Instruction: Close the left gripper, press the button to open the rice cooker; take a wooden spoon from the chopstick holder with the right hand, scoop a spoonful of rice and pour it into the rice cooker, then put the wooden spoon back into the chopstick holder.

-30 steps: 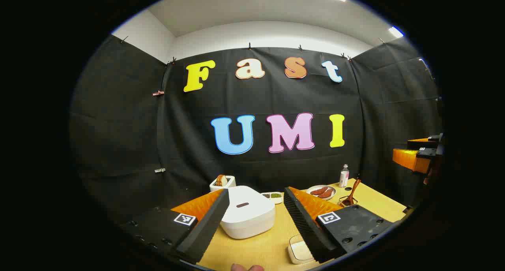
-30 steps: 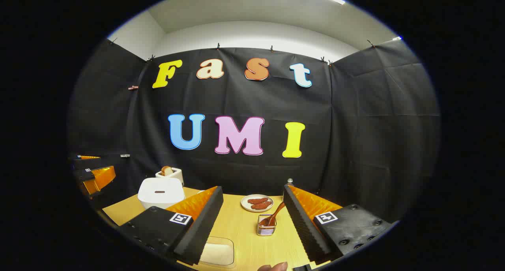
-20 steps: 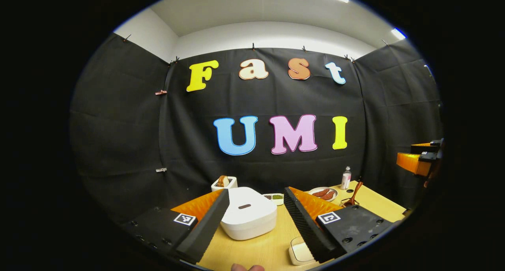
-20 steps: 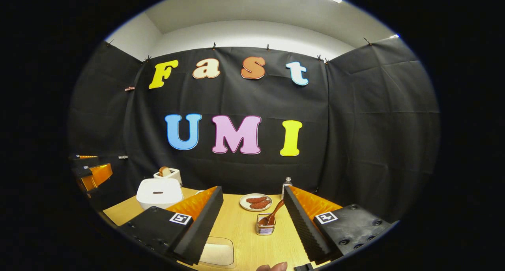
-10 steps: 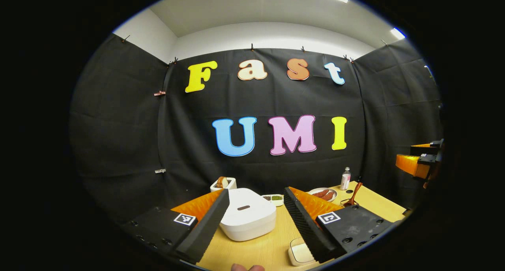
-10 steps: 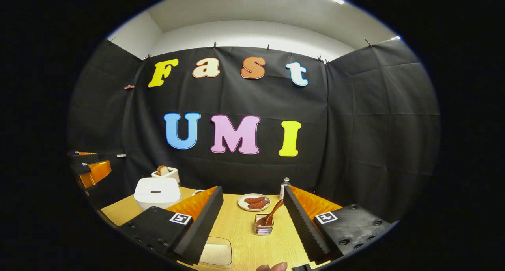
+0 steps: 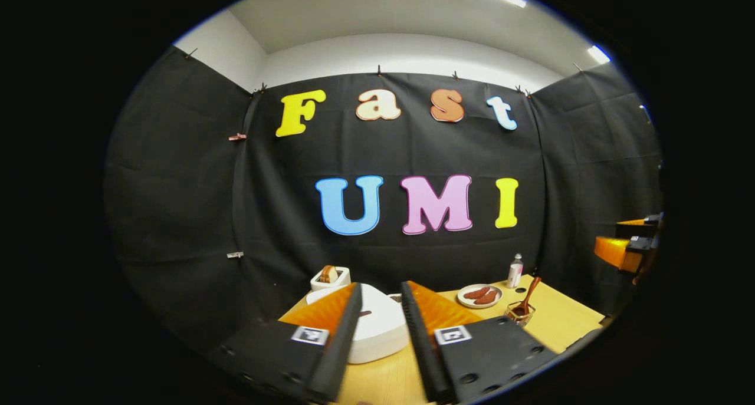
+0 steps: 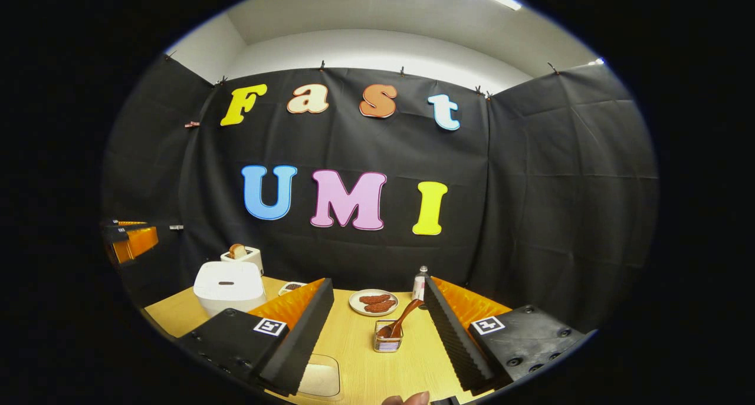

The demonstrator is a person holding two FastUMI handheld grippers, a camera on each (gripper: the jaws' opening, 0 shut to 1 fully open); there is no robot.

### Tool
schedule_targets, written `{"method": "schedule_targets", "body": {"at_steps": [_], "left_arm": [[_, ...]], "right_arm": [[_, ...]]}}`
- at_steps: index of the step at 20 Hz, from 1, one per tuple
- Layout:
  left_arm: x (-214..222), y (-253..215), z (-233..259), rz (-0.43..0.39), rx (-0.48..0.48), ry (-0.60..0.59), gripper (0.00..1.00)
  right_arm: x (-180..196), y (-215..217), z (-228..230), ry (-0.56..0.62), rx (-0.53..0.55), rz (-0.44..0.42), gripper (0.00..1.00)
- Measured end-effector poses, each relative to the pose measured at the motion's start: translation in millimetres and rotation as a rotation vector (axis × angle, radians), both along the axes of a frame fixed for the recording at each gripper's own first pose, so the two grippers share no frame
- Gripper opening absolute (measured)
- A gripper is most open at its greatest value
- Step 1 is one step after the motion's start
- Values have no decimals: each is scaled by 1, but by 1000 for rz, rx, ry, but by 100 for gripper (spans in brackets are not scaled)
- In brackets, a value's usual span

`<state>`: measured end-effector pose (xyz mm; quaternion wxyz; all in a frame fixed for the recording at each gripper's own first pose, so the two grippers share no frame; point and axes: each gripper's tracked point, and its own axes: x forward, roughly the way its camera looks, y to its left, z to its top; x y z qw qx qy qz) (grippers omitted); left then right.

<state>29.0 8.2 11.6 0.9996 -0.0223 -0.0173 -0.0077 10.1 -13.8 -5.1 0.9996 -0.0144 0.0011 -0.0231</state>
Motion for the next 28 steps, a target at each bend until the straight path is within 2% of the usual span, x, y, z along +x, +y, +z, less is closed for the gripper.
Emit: {"method": "schedule_targets", "body": {"at_steps": [2, 3, 5, 6, 8, 10, 17, 21, 28], "left_arm": [[8, 16, 0, 27, -5, 4, 22], [19, 12, -4, -5, -8, 11, 8], [38, 6, -13, -69, -30, 36, 7], [50, 6, -18, -79, -44, 51, 10], [78, 19, -29, -102, -85, 84, 6], [105, 24, -47, -118, -117, 134, 9], [189, 46, -111, -144, -235, 274, 6], [222, 56, -155, -143, -212, 371, 6], [250, 54, -207, -141, -200, 484, 6]], "right_arm": [[2, 1, 0, 0, 2, -3, 98], [3, 1, -1, 0, 0, -4, 98], [4, 1, 0, 1, -2, -5, 98], [5, 2, 0, -1, -5, -4, 98], [6, 0, 0, -4, -15, -9, 97], [7, -1, 0, -3, -20, -11, 98], [9, -16, -2, 4, -28, -40, 98], [10, -25, -8, 16, -29, -58, 98], [9, -34, -19, 44, -34, -84, 98]]}}
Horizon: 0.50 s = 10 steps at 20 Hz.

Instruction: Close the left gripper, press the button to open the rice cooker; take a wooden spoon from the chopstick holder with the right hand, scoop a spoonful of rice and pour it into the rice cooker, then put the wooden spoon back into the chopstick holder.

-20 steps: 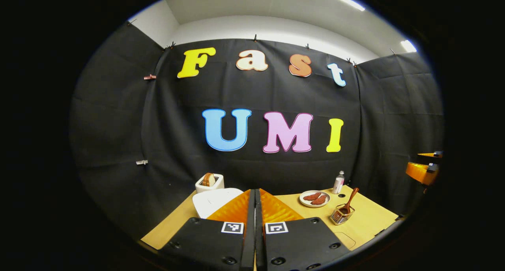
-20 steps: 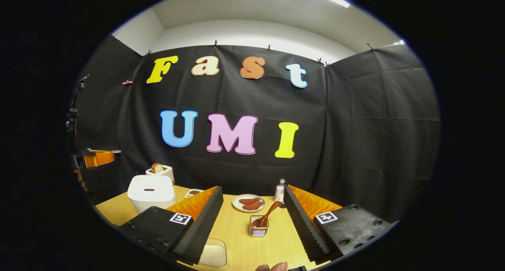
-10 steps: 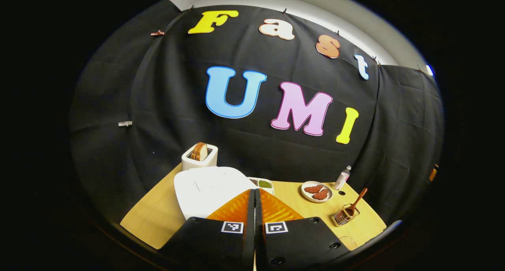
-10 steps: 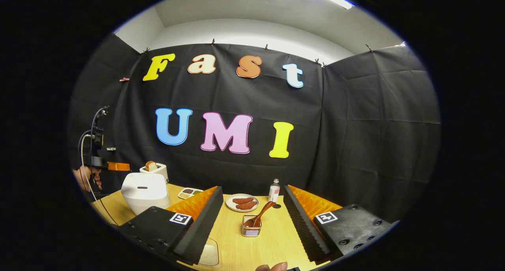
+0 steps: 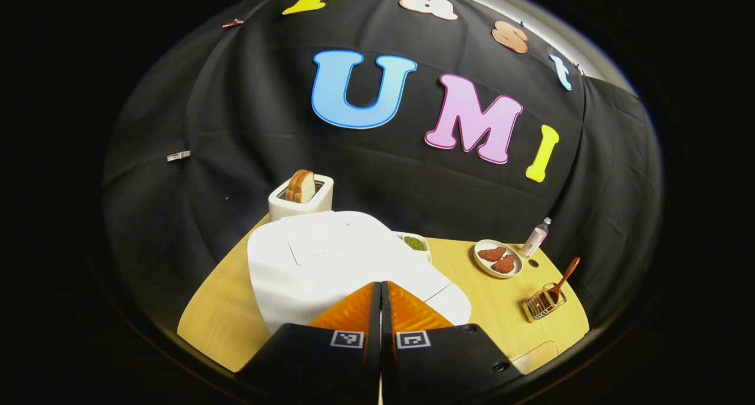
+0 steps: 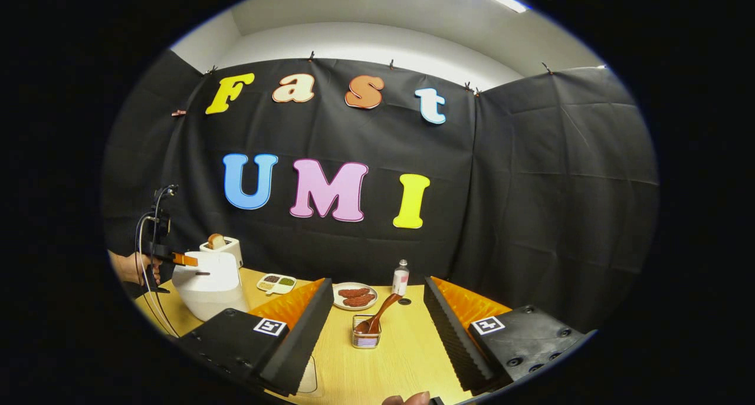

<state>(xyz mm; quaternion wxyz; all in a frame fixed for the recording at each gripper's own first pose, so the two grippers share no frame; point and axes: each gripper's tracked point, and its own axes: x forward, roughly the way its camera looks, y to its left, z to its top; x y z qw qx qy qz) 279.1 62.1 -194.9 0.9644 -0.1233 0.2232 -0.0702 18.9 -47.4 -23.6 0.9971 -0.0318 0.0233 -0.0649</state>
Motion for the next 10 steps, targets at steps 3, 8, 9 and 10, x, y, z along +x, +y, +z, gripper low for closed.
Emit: {"method": "schedule_targets", "body": {"at_steps": [3, 8, 9, 10], "left_arm": [[9, -4, -11, -13, 10, 29, 6], [14, -12, -25, -28, 24, 60, 6], [13, -11, -25, -28, 26, 69, 6], [12, -12, -27, -25, 21, 78, 6]], "right_arm": [[-2, -4, -4, 12, -1, -12, 98], [-3, -8, -5, 20, -11, -26, 98], [-3, -7, -5, 22, -11, -26, 98], [-5, -8, -5, 23, -11, -28, 98]]}}
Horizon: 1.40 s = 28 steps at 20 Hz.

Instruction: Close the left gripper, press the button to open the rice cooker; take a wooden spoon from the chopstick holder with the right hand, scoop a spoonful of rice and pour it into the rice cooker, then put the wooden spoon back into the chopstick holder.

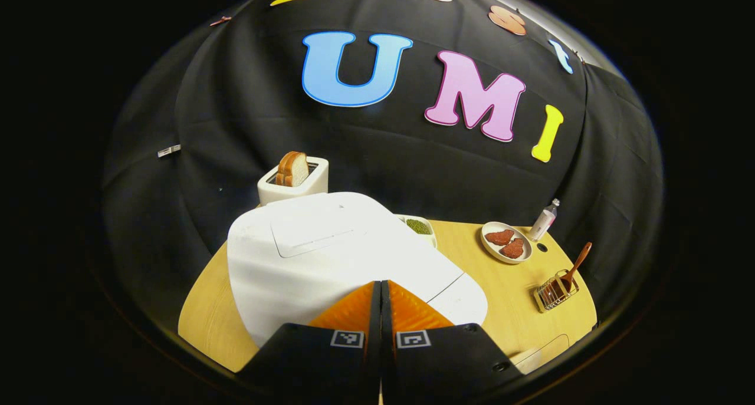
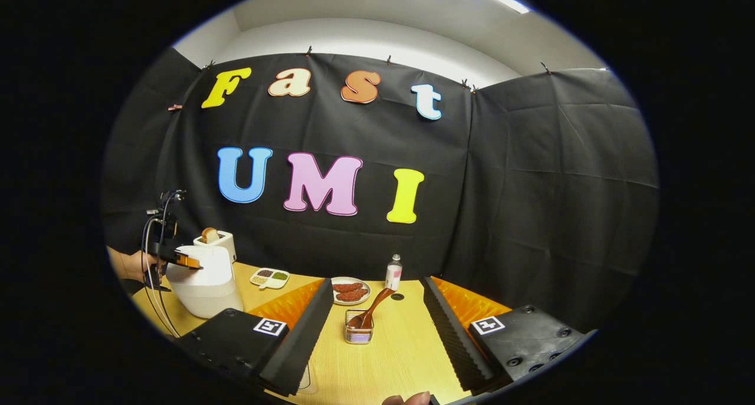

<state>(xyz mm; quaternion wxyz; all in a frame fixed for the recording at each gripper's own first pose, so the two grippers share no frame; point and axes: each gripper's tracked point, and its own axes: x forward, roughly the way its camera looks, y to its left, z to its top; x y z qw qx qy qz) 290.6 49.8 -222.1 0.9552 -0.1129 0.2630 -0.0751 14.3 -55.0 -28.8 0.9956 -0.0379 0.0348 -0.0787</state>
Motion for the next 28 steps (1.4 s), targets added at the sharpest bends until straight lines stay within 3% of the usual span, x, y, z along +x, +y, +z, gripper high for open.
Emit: {"method": "schedule_targets", "body": {"at_steps": [6, 8, 11, 23, 26, 28], "left_arm": [[-4, -4, -8, 5, -96, 61, 7], [-2, -3, -7, -9, -61, 52, 7], [3, 2, 16, -6, 18, -36, 7], [8, 43, 132, 156, 108, -384, 7], [-6, 36, 150, 133, 123, -430, 9], [-16, 32, 155, 117, 115, -433, 16]], "right_arm": [[1, 7, -3, 3, 2, 5, 98], [0, 8, -1, -4, 1, 8, 98], [-1, 10, -1, -5, 1, 11, 98], [-6, 15, 0, -11, 12, 39, 98], [-5, 19, 0, -8, 23, 59, 98], [-4, 23, -4, 6, 38, 78, 98]]}}
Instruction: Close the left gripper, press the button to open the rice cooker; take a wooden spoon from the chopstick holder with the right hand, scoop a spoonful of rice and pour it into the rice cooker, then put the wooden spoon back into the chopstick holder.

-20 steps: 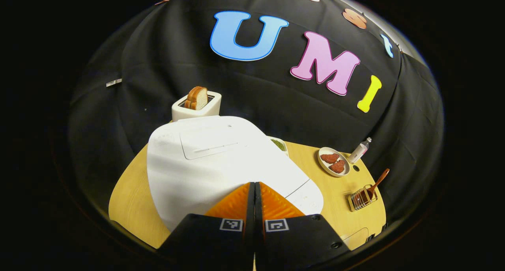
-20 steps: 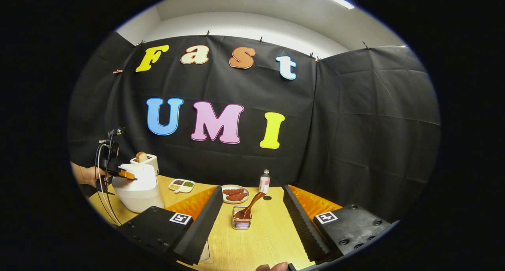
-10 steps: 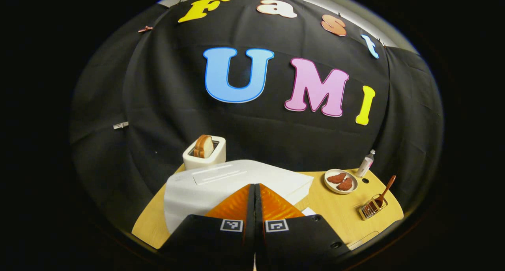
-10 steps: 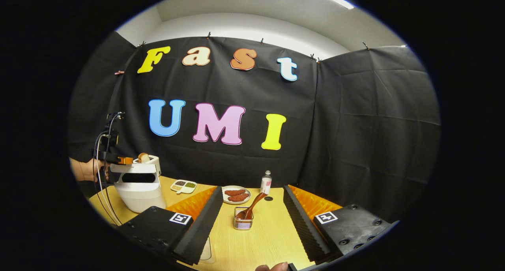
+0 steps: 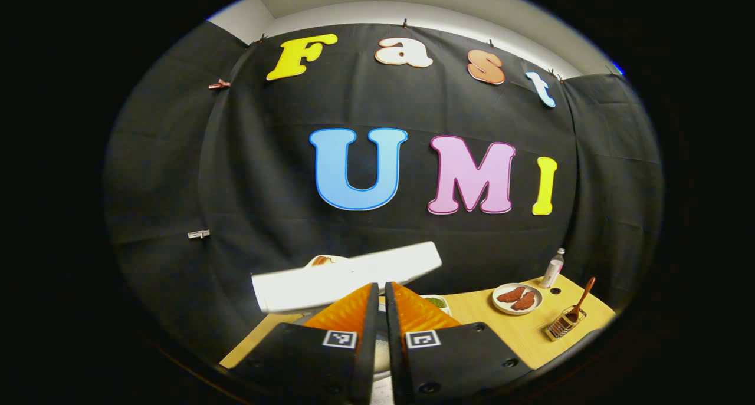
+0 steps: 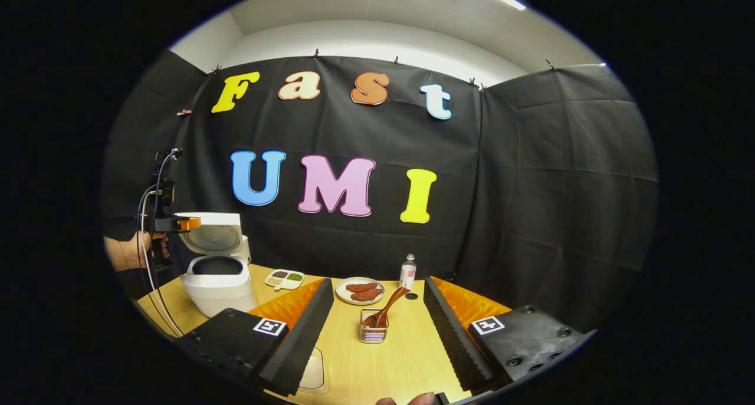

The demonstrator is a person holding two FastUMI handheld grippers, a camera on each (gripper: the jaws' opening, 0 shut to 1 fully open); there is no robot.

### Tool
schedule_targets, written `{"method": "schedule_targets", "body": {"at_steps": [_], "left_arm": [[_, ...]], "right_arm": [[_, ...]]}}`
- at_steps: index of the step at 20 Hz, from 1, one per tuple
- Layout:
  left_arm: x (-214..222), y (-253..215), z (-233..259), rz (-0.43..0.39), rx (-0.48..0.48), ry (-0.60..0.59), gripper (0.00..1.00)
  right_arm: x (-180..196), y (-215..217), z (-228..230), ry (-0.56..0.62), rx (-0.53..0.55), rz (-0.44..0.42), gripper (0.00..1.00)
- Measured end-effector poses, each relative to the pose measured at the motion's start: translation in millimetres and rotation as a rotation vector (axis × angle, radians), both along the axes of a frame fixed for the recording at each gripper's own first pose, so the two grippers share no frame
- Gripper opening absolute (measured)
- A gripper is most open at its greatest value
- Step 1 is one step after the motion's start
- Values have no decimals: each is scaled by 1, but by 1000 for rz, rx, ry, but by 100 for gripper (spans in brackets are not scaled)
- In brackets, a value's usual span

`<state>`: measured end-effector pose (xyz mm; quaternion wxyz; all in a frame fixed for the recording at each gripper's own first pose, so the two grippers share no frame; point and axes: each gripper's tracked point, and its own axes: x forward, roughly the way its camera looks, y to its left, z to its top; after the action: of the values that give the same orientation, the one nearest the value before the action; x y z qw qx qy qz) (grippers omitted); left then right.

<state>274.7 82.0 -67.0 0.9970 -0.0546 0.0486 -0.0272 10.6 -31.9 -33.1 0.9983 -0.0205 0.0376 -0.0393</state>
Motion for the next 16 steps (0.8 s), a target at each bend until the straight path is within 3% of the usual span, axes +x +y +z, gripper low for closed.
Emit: {"method": "schedule_targets", "body": {"at_steps": [1, 2, 4, 5, 6, 10, 16], "left_arm": [[-5, -1, 3, -1, -11, -3, 37], [-11, -4, 5, -3, -27, -4, 38], [-27, -6, 7, 6, -56, -4, 67], [-39, -5, 11, 14, -70, -12, 86], [-45, -9, 12, 18, -90, -15, 91], [-88, -23, 17, 36, -172, -23, 93], [-154, -47, 12, 57, -177, -9, 93]], "right_arm": [[0, 1, -1, 3, 7, 7, 98], [1, 3, -1, 5, 13, 14, 98], [2, 5, -5, 16, 24, 29, 98], [3, 5, -8, 24, 28, 31, 98], [5, 3, -12, 27, 31, 30, 98], [19, -1, -21, 25, 68, 51, 98], [71, -21, -63, 64, 137, 72, 98]]}}
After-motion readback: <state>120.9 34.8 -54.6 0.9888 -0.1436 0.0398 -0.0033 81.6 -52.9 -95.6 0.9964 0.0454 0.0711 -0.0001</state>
